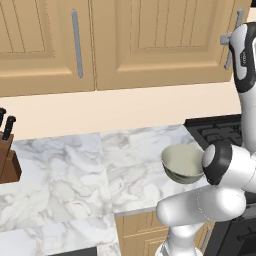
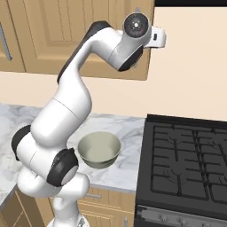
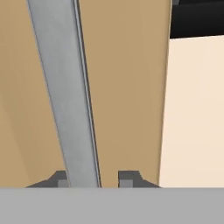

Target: Open the cabinet and setup a tea strainer by placing it in the bowl upright.

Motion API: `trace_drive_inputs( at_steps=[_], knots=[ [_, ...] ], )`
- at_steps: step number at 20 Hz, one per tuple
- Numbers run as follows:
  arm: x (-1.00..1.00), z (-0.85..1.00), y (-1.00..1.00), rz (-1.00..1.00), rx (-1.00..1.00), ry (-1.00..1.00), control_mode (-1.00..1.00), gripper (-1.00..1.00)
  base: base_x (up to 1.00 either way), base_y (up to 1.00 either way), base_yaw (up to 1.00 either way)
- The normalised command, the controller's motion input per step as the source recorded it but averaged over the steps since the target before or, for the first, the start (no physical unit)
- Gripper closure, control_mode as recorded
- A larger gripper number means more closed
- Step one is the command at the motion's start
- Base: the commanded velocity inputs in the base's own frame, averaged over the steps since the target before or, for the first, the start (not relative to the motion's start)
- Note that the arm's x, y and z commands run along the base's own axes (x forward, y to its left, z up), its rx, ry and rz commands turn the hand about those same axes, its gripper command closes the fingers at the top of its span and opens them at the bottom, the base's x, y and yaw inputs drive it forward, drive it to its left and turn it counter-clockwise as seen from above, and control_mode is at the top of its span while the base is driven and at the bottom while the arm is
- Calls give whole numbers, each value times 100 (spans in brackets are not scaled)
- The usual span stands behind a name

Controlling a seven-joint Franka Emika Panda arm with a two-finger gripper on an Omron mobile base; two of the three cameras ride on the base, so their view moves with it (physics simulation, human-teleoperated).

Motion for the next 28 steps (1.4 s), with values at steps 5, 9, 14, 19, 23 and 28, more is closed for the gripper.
trace_drive_inputs(
  at_steps=[5, 9, 14, 19, 23, 28],
  knots=[
    [0, 0, 1, -6, 0, 0, -100, 100, 0, 0, 0],
    [0, 0, 6, -8, 0, 0, -100, 100, 0, 0, 0],
    [-16, 0, 2, -9, 0, 0, -100, 100, 0, 0, 0],
    [-63, 5, 0, -8, 0, 0, -100, 100, 0, 0, 0],
    [-94, 7, 0, -5, 0, 0, -100, 100, 0, 0, 0],
    [-100, 1, 0, -7, 0, 0, -100, 100, 0, 0, 0]
  ],
)
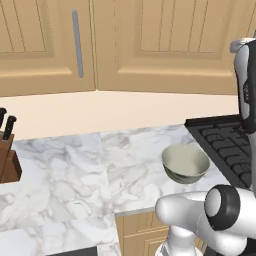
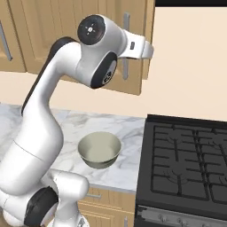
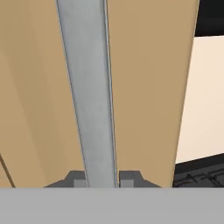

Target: Open the cabinet and setup a tea strainer by placing it in the bowl upright.

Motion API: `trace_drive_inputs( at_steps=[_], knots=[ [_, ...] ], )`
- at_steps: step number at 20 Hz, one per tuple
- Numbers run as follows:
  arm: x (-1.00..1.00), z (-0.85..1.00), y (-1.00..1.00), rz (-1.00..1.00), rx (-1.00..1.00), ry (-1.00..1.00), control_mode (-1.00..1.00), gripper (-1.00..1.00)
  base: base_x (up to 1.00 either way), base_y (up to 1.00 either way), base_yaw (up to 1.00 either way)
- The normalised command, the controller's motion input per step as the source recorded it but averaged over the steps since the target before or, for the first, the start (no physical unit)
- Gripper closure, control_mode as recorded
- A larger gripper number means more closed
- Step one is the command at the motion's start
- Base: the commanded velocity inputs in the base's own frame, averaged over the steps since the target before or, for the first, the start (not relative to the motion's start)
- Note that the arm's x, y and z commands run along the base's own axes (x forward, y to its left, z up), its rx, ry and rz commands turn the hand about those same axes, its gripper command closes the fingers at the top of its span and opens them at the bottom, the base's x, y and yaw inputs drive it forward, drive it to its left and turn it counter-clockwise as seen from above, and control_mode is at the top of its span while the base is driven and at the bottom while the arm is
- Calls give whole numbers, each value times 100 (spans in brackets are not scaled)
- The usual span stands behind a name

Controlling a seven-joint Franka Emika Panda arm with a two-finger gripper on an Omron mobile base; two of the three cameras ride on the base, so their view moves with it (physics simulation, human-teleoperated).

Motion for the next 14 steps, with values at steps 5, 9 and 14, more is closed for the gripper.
trace_drive_inputs(
  at_steps=[5, 9, 14],
  knots=[
    [-100, 0, 8, -11, 0, 2, -100, 100, 0, 0, 0],
    [-100, 0, 24, -16, 0, 8, -100, 100, 0, 0, 0],
    [-100, 0, 30, -14, 0, 7, -100, 100, 0, 0, 0]
  ],
)
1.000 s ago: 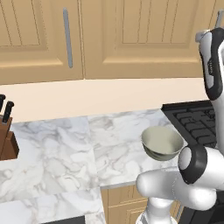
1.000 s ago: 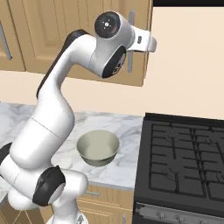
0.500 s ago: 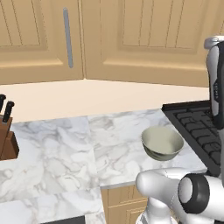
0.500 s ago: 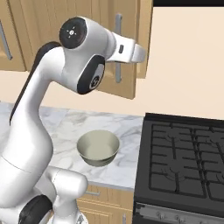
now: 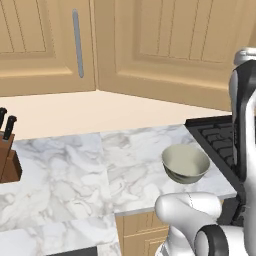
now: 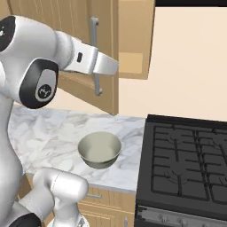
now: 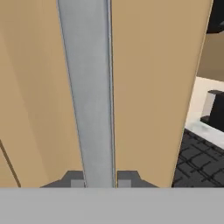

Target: Open the cabinet and setup a tea strainer by placing it in the bowl upright.

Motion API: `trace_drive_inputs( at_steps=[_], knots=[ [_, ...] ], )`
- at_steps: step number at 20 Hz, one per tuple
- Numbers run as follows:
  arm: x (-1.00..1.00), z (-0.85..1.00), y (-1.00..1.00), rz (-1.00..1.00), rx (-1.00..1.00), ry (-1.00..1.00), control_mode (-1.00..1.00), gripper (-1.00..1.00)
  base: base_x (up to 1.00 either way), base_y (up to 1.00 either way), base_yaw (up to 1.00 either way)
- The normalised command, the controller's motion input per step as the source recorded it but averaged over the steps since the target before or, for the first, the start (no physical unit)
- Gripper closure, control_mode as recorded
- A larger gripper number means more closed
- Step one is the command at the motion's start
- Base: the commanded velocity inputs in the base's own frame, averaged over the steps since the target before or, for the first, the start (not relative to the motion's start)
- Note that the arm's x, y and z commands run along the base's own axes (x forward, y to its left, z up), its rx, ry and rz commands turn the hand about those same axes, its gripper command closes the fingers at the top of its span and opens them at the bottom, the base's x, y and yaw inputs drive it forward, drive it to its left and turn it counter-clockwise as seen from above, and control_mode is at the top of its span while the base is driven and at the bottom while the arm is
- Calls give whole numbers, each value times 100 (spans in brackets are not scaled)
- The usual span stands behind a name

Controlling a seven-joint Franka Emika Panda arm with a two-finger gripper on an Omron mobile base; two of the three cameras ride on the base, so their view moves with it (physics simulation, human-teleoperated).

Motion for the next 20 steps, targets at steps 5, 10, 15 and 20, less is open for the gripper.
trace_drive_inputs(
  at_steps=[5, 10, 15, 20],
  knots=[
    [-100, 0, 33, -14, 0, 3, -100, 100, 0, 0, 0],
    [-100, 0, 33, -12, 0, 1, -100, 100, 0, 0, 0],
    [-72, -2, 33, -11, 0, 3, -100, 100, 0, 0, 0],
    [-51, 0, 30, -12, 0, 1, -100, -100, 0, 0, 0]
  ],
)
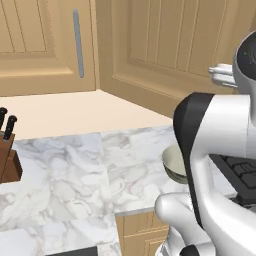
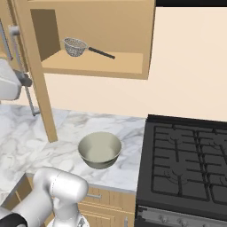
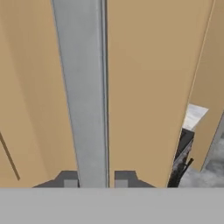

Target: Open the cabinet and setup a tea strainer by placing it in the bowl upright.

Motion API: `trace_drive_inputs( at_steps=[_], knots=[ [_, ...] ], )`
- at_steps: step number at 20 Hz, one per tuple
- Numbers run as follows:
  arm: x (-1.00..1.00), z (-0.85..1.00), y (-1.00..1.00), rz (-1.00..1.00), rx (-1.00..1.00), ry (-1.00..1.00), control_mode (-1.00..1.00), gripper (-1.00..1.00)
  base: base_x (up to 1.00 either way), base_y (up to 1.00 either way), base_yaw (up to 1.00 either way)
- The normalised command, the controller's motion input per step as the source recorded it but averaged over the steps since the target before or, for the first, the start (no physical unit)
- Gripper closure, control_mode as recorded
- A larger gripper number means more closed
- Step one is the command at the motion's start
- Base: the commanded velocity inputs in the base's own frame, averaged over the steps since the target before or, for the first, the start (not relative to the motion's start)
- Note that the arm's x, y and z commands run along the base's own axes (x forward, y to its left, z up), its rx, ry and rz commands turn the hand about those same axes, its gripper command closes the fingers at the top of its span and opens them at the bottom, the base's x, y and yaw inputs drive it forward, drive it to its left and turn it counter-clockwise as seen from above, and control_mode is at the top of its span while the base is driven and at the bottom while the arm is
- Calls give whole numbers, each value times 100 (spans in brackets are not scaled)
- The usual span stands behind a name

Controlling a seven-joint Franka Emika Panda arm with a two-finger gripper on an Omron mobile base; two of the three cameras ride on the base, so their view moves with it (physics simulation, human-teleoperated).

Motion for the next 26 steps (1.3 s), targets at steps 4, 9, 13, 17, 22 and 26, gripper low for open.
trace_drive_inputs(
  at_steps=[4, 9, 13, 17, 22, 26],
  knots=[
    [-9, 0, 9, -7, 0, 0, -100, -100, 0, 0, 0],
    [0, 0, 5, 0, 0, 0, -100, -100, 0, 0, 0],
    [-26, 3, 0, 0, 0, 0, -100, -100, 0, 0, 0],
    [-69, 3, -2, 3, 10, -5, -100, -100, 0, 0, 0],
    [-58, 1, -41, 12, 40, -5, -100, -100, 0, 0, 0],
    [-11, 0, -45, 25, 60, 0, -100, -100, 0, 0, 0]
  ],
)
